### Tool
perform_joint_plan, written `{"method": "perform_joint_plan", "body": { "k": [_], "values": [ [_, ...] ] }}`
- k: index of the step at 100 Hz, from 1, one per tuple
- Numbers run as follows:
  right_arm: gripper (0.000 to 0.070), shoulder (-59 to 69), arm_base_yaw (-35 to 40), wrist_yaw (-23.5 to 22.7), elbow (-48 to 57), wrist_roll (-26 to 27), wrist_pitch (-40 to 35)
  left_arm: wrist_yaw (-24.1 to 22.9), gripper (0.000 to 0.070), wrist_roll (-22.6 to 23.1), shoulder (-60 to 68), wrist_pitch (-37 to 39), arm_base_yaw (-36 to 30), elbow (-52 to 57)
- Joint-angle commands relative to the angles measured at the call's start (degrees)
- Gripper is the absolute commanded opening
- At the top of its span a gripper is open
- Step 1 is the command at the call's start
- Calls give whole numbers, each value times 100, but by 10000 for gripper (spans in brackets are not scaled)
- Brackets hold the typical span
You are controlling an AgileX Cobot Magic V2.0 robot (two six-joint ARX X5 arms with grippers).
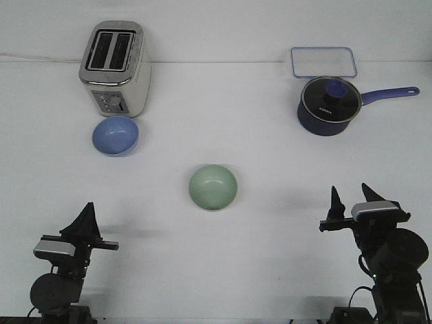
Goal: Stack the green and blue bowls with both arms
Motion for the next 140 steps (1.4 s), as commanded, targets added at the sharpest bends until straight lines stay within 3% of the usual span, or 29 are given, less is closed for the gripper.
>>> {"method": "perform_joint_plan", "body": {
  "k": [1, 108, 119, 140],
  "values": [
    [466, 20, 7, 28, 52, -28, 39, -11, 11, 7, -11, 85, 4, -111],
    [466, 26, 7, 22, 55, -28, 83, -11, 11, -15, -11, 127, 4, -92],
    [466, 26, 7, 22, 55, -28, 81, -13, 11, -79, 2, -81, 7, 85],
    [466, 26, 7, 22, 55, -28, 87, -221, 11, -286, 422, -1320, 7, 1123]
  ]
}}
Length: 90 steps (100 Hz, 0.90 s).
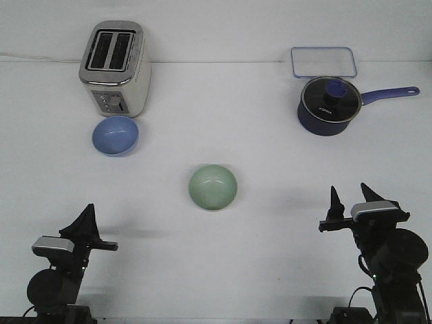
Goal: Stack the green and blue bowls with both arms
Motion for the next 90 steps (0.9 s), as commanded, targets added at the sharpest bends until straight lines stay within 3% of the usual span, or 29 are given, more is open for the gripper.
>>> {"method": "perform_joint_plan", "body": {
  "k": [1, 20, 32, 65, 74, 90],
  "values": [
    [466, 22, 7, 20, 55, -28, 61, -157, 11, -175, 227, -282, 7, 468],
    [466, 22, 7, 22, 55, -28, 59, -201, 11, -372, 1436, -1064, 4, 1818],
    [466, 22, 7, 22, 55, -28, 59, -199, 11, -610, 2380, -1987, 4, 2953],
    [466, 22, 7, 22, 55, -28, 59, -162, 11, -284, 4656, -4817, 4, 5606],
    [466, 22, 7, 22, 55, -28, 59, -162, 11, -282, 4959, -5169, 4, 5919],
    [466, 22, 7, 22, 55, -28, 59, -162, 11, -289, 5049, -5143, 4, 5967]
  ]
}}
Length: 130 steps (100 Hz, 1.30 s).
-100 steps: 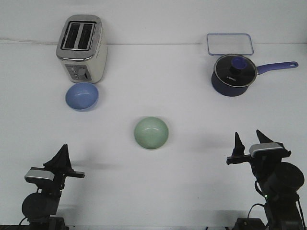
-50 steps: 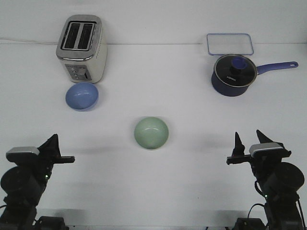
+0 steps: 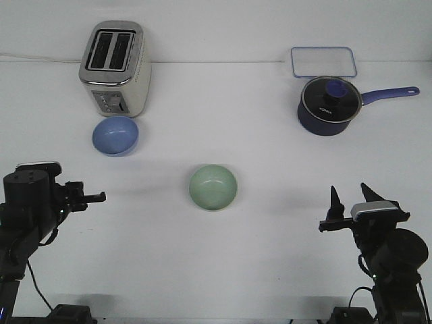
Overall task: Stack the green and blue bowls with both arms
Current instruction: 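Reach the left gripper forward to the rim of the blue bowl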
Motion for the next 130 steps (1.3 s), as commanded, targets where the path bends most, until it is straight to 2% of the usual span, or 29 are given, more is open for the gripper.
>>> {"method": "perform_joint_plan", "body": {
  "k": [1, 14, 18, 22, 32, 35, 38, 70, 92, 130],
  "values": [
    [466, 22, 7, 22, 55, -28, 59, 15, 11, 61, 35, 48, -2, 109],
    [466, 22, 7, 20, 55, -28, 59, 15, 18, 20, 24, 46, -2, 109],
    [466, 22, 7, 20, 55, -28, 59, 15, 44, 17, 26, 26, -2, 109],
    [466, 22, 7, 20, 55, -28, 59, 15, 120, 4, 31, 13, -2, 109],
    [466, 22, 7, 22, 55, -28, 59, 13, 370, -57, 31, -15, -2, 109],
    [466, 22, 7, 22, 55, -28, 59, 15, 420, -63, 31, -22, -2, 109],
    [466, 22, 7, 20, 55, -28, 59, 15, 441, -74, 31, -31, -2, 109],
    [466, 22, 7, 20, 55, -28, 59, 13, 447, -55, 527, -28, 44, 275],
    [466, 22, 7, 20, 55, -28, 57, 13, 446, 234, 1947, 330, 291, 1005],
    [466, 22, 7, 17, 55, -28, 59, 13, 446, 927, 4712, 496, 638, 3008]
  ]
}}
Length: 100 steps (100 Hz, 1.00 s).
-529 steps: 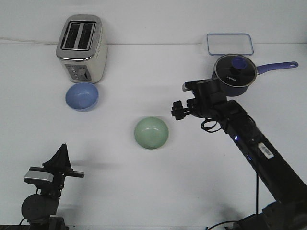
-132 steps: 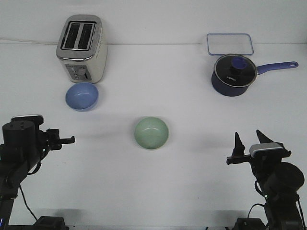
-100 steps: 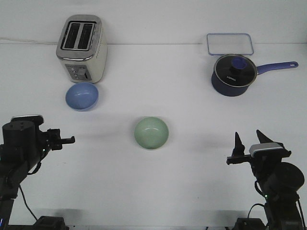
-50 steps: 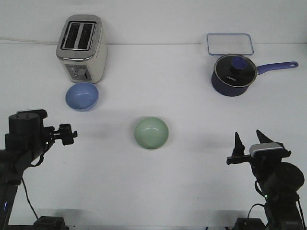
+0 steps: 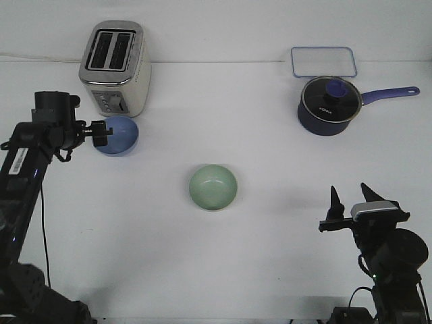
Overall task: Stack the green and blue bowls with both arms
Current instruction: 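Reach the left gripper forward to the rim of the blue bowl, then close the left gripper on the blue bowl rim and lift it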
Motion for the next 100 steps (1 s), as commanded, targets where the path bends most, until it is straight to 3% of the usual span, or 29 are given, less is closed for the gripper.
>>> {"method": "perform_joint_plan", "body": {
  "k": [1, 30, 100],
  "values": [
    [466, 22, 7, 22, 55, -28, 57, 13, 446, 302, 439, 15, 37, 365],
    [466, 22, 7, 22, 55, -28, 59, 13, 446, 455, 1552, 177, 92, 940],
    [466, 22, 7, 22, 55, -28, 57, 55, 445, 431, 2426, 391, 278, 940]
  ]
}}
